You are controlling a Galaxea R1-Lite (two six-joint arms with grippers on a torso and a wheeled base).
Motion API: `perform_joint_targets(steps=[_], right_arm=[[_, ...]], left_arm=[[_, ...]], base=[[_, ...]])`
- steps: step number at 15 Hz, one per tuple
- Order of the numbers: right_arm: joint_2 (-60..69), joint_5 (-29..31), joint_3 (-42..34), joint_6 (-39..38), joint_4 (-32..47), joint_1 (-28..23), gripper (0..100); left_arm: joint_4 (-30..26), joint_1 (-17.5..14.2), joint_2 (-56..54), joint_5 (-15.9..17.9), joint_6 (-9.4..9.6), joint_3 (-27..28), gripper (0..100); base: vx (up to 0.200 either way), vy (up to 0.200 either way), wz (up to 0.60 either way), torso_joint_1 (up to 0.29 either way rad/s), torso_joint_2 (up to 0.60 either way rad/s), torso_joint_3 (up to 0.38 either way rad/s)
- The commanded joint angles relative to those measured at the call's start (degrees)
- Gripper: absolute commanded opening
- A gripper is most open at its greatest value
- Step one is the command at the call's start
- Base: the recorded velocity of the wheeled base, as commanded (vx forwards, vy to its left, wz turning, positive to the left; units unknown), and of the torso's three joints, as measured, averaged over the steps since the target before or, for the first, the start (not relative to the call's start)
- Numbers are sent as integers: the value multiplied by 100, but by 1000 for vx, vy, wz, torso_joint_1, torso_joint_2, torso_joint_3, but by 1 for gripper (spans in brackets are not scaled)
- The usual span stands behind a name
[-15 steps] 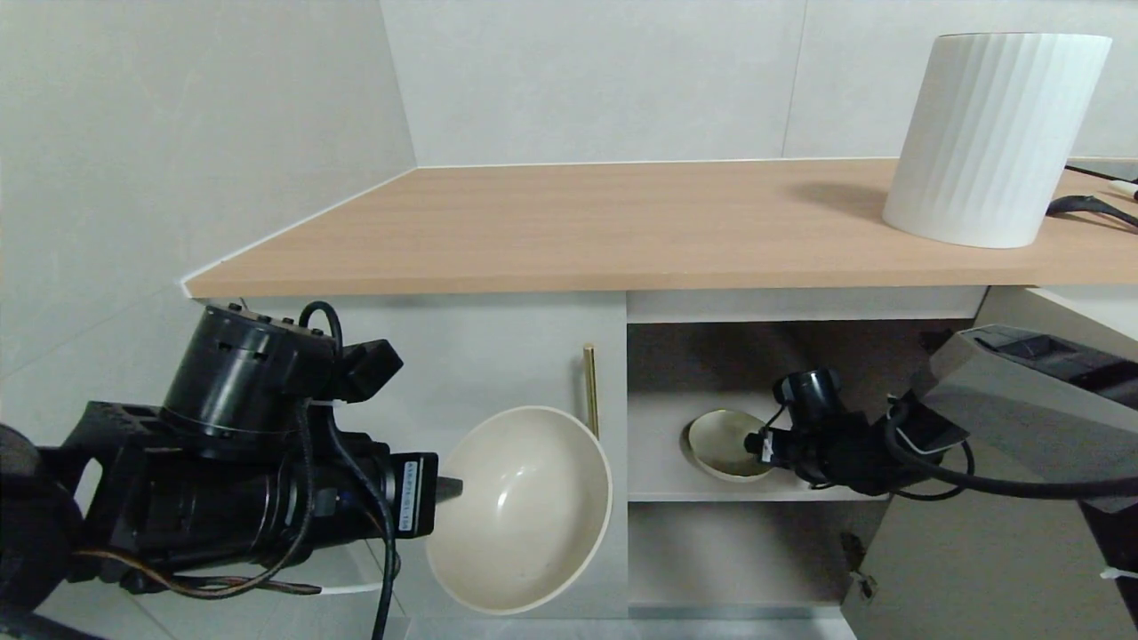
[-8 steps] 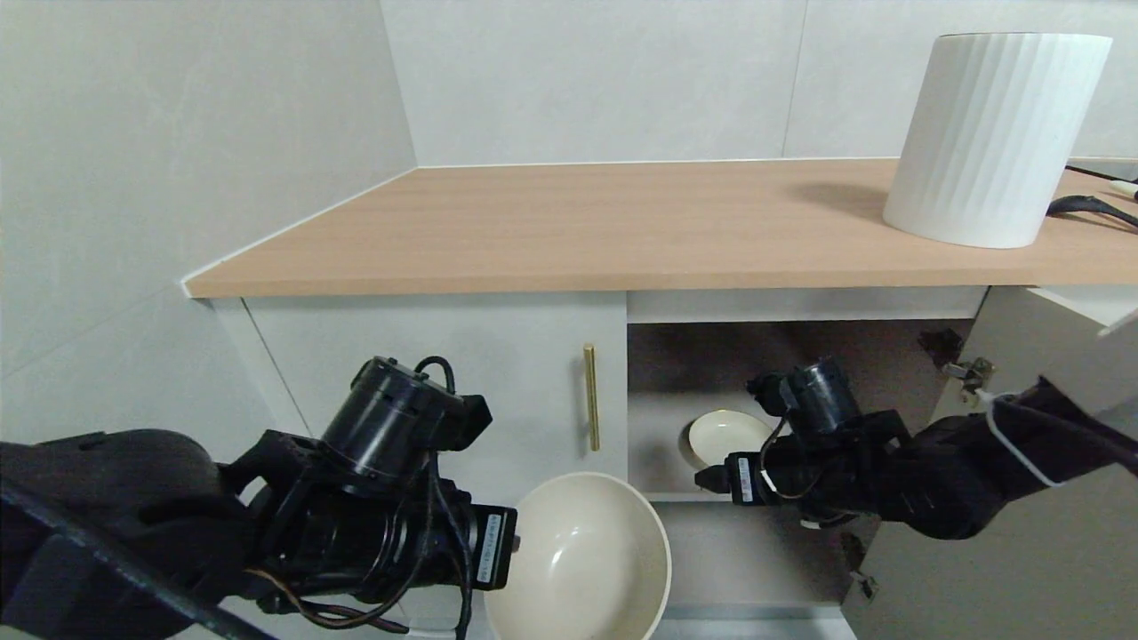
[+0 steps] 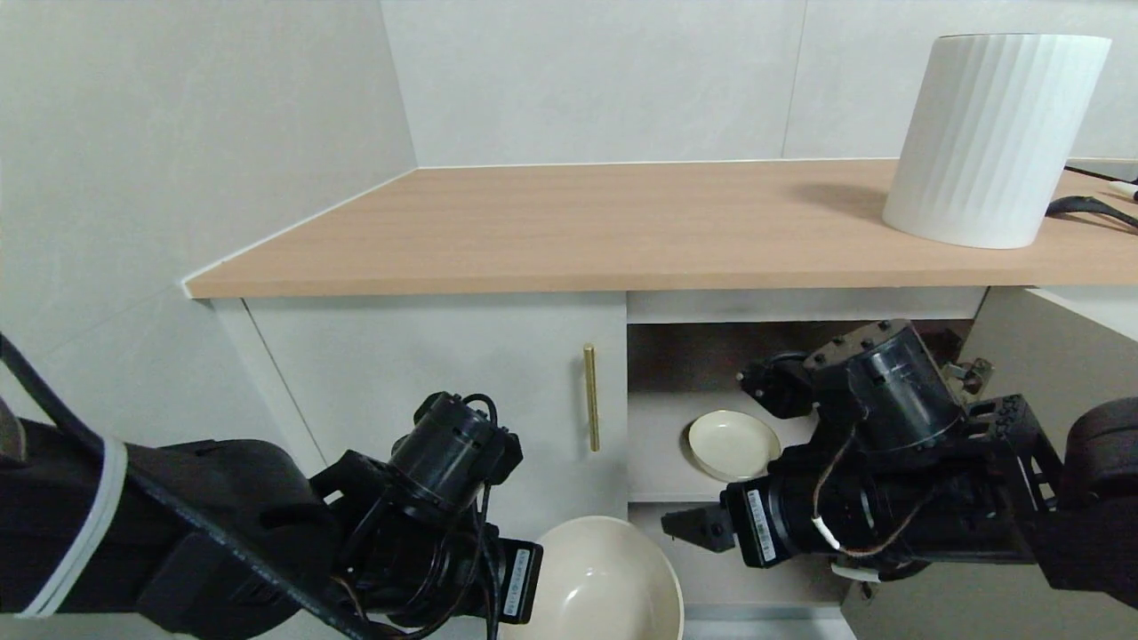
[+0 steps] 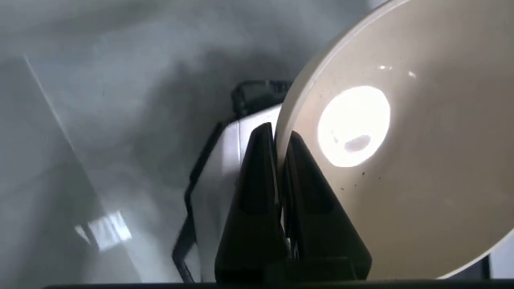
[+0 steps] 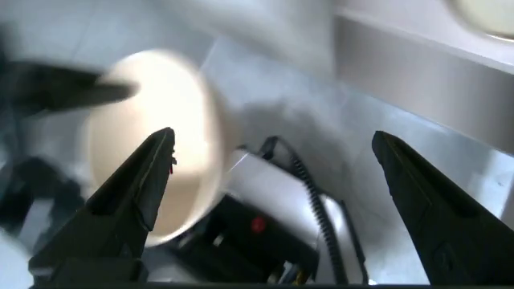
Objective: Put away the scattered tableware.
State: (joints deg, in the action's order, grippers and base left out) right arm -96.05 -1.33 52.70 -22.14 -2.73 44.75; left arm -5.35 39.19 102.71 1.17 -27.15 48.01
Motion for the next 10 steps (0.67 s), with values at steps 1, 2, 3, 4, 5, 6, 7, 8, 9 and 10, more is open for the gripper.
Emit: perform_joint_targets(steps=[1,2,3,4,5,6,7,8,9,10], right_arm=[[130,27,-5,-1,115,350,100],[51,71,12,-1,264,517,100],[-72,230,21,8,361,587,100],[-292,581,65,17,379,631,100],[-476,827,91,17,379,649,100],[-529,880,109,17,379,666,100],[-687,968,153,8,379,702,100],[-828,1047,179,-1,352,702,100],[-942,1117,241,-27,352,702,100],[-1021,1161,267,-107,326,702,100]], left_arm=[[-89,106,92,-73,-98,130,0],[-89,141,101,-187,-98,130,0],[-89,159,127,-293,-98,130,0],[-89,159,162,-460,-106,130,0],[-80,168,206,-627,-106,130,0],[-80,176,215,-697,-106,130,0],[-80,229,241,-890,-106,130,0],[-80,273,241,-970,-106,130,0],[-80,317,206,-970,-106,121,0],[-89,370,180,-970,-106,112,0]], base=[[0,0,0,0,0,0],[0,0,0,0,0,0],[0,0,0,0,0,0],[0,0,0,0,0,0],[0,0,0,0,0,0],[0,0,0,0,0,0],[0,0,0,0,0,0],[0,0,0,0,0,0],[0,0,0,0,0,0],[0,0,0,0,0,0]])
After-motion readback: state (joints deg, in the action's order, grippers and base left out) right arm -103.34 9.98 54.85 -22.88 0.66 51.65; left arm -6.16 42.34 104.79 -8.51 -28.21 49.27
